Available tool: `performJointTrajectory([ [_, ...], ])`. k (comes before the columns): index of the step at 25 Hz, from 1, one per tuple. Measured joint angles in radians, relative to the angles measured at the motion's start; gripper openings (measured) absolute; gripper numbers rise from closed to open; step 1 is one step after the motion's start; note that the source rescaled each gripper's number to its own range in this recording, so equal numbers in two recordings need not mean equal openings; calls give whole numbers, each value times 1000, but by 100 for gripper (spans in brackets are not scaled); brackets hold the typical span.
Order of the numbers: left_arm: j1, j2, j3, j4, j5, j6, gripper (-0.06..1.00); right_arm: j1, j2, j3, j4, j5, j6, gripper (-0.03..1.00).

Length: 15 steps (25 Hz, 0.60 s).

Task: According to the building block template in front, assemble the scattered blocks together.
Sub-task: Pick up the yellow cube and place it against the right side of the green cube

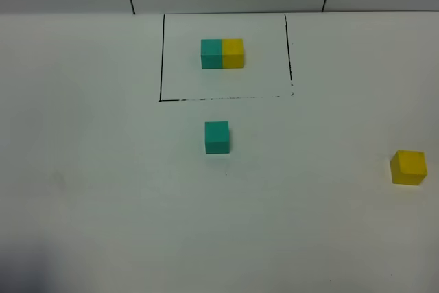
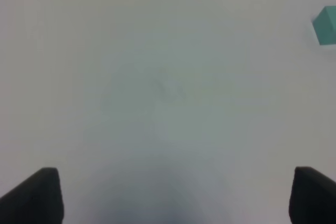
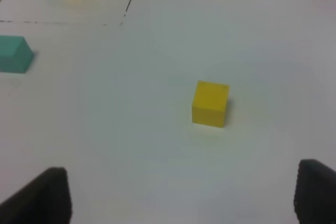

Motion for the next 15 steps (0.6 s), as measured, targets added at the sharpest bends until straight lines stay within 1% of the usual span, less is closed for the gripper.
performJointTrajectory([
  [3, 0, -77, 54, -1, 1, 14, 95, 0, 0, 0, 0, 0, 0, 90],
  [7, 0, -161, 86, -6, 0, 19, 94, 0, 0, 0, 0, 0, 0, 90],
  [12, 0, -237, 126, -61, -14, 75, 93, 0, 0, 0, 0, 0, 0, 90],
  [15, 0, -277, 134, -71, -16, 93, 92, 0, 0, 0, 0, 0, 0, 90],
])
